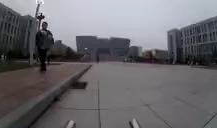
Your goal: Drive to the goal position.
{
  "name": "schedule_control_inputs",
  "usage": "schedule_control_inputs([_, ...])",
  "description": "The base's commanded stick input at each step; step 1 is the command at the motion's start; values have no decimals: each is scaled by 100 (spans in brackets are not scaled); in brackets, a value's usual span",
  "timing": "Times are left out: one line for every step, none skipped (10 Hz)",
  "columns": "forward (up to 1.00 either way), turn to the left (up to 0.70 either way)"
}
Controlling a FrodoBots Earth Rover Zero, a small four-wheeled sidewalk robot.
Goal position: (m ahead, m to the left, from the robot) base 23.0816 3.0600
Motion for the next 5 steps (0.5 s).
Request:
schedule_control_inputs([70,-2])
schedule_control_inputs([70,-3])
schedule_control_inputs([70,-3])
schedule_control_inputs([70,-3])
schedule_control_inputs([70,-3])
